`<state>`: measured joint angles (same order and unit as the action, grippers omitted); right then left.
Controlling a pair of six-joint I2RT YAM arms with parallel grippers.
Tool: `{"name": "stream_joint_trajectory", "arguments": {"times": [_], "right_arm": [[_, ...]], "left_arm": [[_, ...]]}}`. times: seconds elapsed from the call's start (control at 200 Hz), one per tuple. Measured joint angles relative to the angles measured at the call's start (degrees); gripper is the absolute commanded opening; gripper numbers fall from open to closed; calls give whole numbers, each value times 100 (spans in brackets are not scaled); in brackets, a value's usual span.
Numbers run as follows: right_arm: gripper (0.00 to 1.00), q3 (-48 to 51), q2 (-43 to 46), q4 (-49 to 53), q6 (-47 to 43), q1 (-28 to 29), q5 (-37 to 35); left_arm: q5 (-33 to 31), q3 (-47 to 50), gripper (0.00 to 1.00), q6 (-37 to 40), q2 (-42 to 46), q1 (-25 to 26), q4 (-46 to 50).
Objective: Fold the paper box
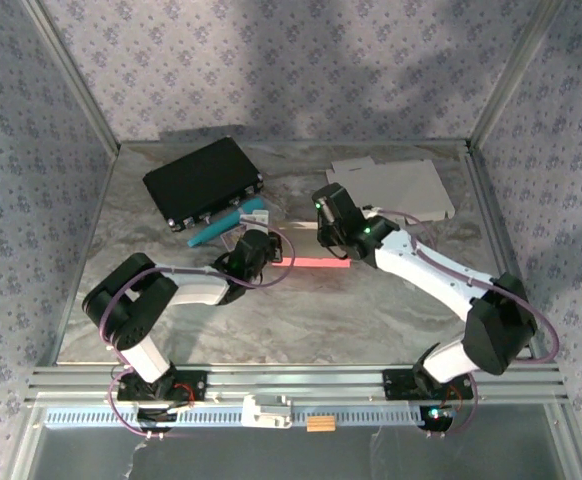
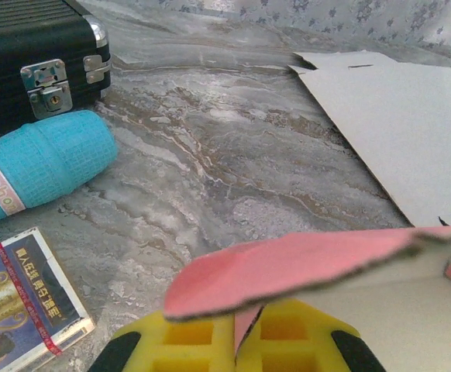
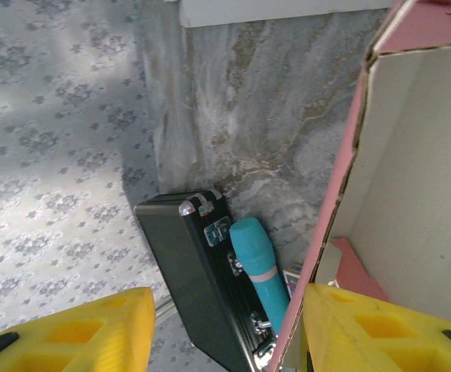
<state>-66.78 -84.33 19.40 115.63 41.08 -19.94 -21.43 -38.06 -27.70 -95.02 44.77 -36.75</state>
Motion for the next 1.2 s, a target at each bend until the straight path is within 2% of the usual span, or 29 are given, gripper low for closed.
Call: {"name": "stream_joint_trajectory", "arguments": {"times": [0.22, 0.415, 0.59, 0.69, 0.904, 1.044, 1.199], "right_arm": [[47, -179, -236, 20, 37, -319, 579], [52, -195, -256, 413, -42, -262, 748], [57, -195, 249, 809, -256, -249, 739], [57, -46, 431, 619, -271, -260, 820], [57, -79, -157, 315, -404, -439, 1102], [52, -190, -363, 247, -472, -522, 1207], [35, -192, -474, 101, -514, -520, 1305]], "left_arm": [[-61, -2, 0, -4, 7, 2, 37], [-94, -52, 0, -2, 15, 2, 157], [-111, -96, 0, -2, 15, 2, 229], [-118, -122, 0, -2, 15, 2, 267], [-138, -166, 0, -2, 15, 2, 361], [-140, -177, 0, -2, 15, 2, 380], [-160, -179, 0, -2, 15, 2, 400]]}}
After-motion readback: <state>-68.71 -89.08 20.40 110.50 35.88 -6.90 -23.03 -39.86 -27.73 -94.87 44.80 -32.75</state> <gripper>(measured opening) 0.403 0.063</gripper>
